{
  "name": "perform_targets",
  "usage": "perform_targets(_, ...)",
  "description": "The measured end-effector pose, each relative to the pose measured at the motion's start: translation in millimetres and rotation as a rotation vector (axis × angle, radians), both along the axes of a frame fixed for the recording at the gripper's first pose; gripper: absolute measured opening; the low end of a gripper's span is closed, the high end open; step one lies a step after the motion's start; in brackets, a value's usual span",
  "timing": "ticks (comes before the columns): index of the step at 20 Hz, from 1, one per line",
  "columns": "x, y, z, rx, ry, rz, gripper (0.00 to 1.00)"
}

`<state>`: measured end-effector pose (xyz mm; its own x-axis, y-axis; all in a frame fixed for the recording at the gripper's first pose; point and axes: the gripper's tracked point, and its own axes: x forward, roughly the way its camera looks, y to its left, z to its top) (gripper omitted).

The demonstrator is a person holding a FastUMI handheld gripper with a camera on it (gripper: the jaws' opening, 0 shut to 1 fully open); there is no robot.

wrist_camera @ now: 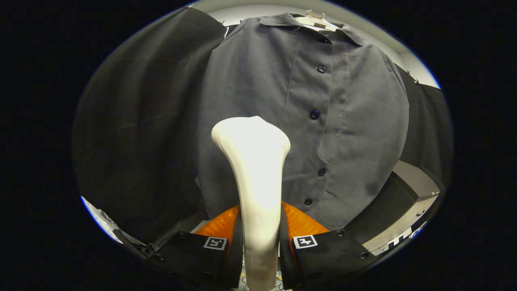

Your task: Iron the clothes twice with a garment steamer, once on the left side and once on the right side.

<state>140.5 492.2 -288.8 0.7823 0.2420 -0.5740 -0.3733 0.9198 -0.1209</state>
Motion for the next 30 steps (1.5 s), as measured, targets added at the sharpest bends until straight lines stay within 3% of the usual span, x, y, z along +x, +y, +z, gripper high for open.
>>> perform_targets(18,-52,-10,-82,-0.079,0.193,0.016,0.46)
perform_targets(22,-51,-10,-65,-0.060,0.171,0.019,0.46)
perform_targets(30,-28,-34,45,0.025,-0.036,0.005,0.46)
